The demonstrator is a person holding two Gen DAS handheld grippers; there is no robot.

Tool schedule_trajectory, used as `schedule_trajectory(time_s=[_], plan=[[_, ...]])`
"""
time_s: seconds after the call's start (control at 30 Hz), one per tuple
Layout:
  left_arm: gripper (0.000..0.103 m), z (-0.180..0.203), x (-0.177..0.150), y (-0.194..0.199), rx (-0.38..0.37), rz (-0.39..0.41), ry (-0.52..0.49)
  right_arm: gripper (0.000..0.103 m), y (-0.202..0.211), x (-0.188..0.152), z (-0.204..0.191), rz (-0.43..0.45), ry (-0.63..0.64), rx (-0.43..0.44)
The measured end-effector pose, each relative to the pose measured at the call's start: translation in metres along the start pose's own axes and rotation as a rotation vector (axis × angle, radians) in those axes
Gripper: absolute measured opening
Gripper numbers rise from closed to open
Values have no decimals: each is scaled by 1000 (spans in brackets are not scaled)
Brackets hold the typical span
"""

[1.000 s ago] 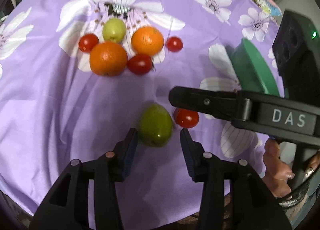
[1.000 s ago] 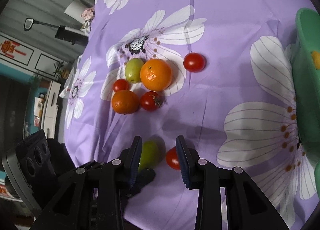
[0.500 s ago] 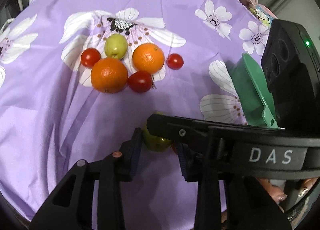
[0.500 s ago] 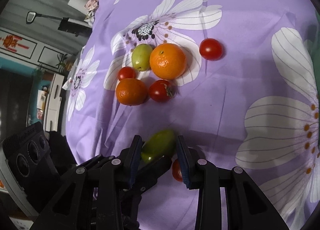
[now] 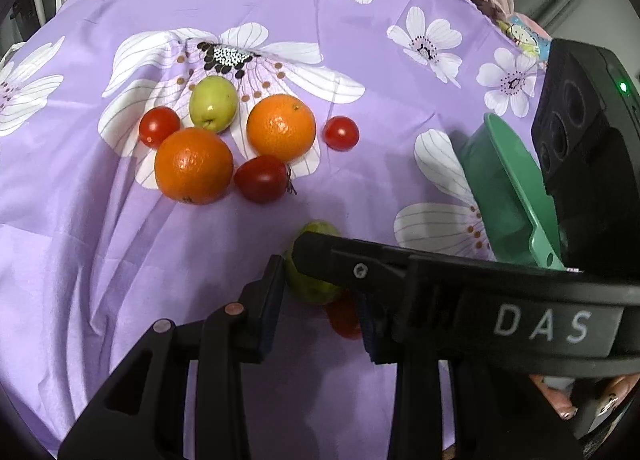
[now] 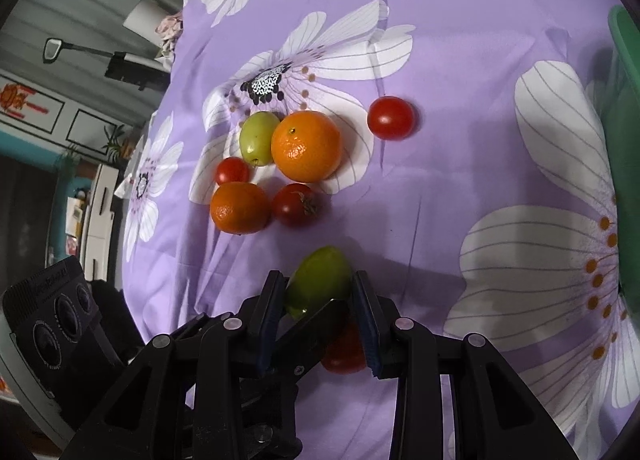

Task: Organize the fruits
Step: 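Carry the green fruit with the right gripper over the green bowl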

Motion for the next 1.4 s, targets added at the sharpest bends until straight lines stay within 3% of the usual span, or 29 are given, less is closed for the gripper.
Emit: schedule_trajectory(time_s=[0.2, 0.7, 1.07, 1.4], plan=[[34, -1, -2, -2, 17, -12, -14, 37, -10, -1, 0, -36, -10, 3], [34, -1, -6, 4, -3, 20, -5, 37, -6, -3, -8, 1, 26, -31], [34, 30, 14, 43, 7, 173, -85, 37, 47, -2, -23, 157, 80, 33], [34, 90, 34, 52, -43, 245, -196, 38, 110, -3, 3, 348, 27, 44]])
Point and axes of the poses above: each gripper's, at about its wrist camera, not at the fingertips, and y roughly against the way its jaws point, z to its right, x to its top, the point moved 1 cm from there along -y, roughly the way its jaws point, and after that the axes turned 5 degrees about -y, right-handed, at the moved point
